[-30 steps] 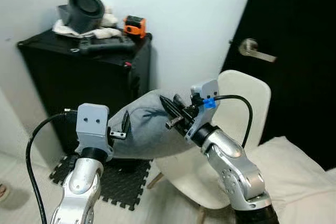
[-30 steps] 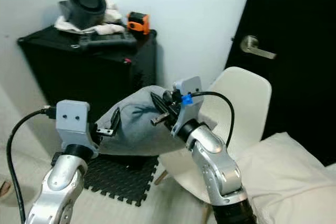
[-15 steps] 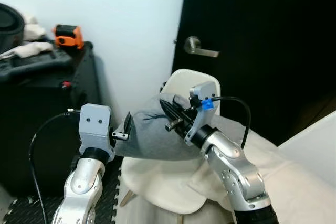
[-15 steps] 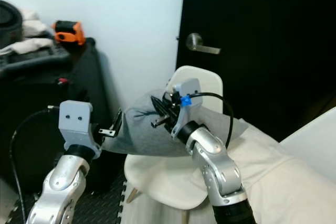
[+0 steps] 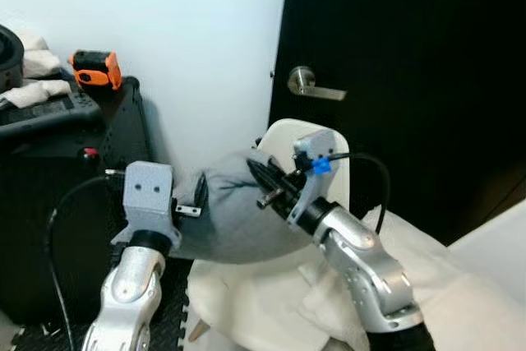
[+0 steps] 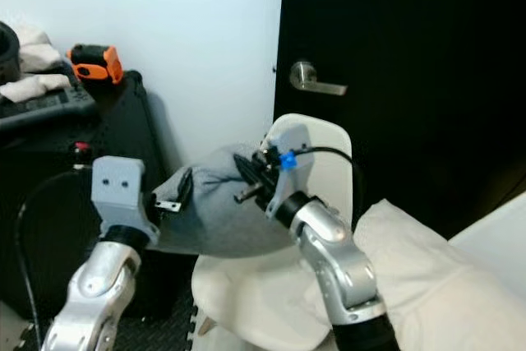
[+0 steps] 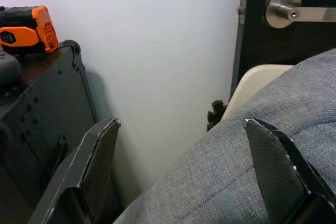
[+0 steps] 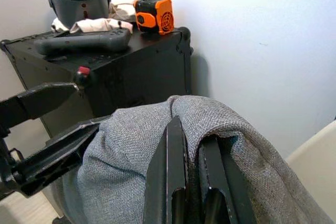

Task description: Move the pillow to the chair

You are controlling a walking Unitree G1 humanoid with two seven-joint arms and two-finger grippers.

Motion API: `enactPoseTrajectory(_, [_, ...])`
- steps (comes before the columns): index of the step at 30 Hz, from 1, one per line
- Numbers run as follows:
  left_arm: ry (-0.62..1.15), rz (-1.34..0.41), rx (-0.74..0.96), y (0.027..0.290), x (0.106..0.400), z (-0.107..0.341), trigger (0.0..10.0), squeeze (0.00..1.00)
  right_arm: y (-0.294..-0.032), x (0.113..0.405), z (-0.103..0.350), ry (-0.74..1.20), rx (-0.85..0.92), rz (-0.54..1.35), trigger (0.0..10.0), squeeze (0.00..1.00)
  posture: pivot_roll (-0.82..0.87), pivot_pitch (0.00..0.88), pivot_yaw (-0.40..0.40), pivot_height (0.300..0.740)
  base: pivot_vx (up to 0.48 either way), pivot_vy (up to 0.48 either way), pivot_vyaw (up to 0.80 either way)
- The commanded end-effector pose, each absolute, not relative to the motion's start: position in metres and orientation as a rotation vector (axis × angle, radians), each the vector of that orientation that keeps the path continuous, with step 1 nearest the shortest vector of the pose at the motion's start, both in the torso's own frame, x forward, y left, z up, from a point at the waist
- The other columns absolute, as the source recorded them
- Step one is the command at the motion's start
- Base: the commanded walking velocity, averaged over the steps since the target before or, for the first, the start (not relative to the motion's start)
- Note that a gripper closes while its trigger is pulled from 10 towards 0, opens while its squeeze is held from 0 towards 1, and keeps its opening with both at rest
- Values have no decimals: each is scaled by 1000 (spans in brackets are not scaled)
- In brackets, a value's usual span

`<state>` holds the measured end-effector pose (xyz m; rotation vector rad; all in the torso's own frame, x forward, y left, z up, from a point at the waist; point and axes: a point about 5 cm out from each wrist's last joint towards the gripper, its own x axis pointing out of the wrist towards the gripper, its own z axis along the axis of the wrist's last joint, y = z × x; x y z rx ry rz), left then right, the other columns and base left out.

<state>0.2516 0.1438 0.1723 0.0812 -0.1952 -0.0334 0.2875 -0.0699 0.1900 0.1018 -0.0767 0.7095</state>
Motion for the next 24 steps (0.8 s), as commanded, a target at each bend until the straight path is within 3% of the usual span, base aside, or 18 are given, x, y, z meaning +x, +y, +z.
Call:
enactPoseTrajectory(1, [-185, -39, 75, 141, 251, 170, 10000, 0, -70, 286, 206, -142, 89, 722, 10000, 0, 99, 0, -65, 740, 270, 0, 0])
enactPoseTrajectory(9, [-177, -25, 71, 142, 251, 169, 10000, 0, -67, 287, 203, -84, 81, 736, 10000, 0, 101, 0, -68, 725, 264, 0, 0])
enactPoseTrajectory(17, [-142, -56, 59, 138, 252, 165, 10000, 0, -67, 288, 201, -69, 66, 725, 10000, 0, 101, 0, -69, 705, 0, 0, 0])
enactPoseTrajectory(24, [-110, -196, 72, 125, 252, 160, 10000, 0, -70, 293, 198, -35, 24, 684, 10000, 0, 101, 0, -69, 690, 0, 0, 0])
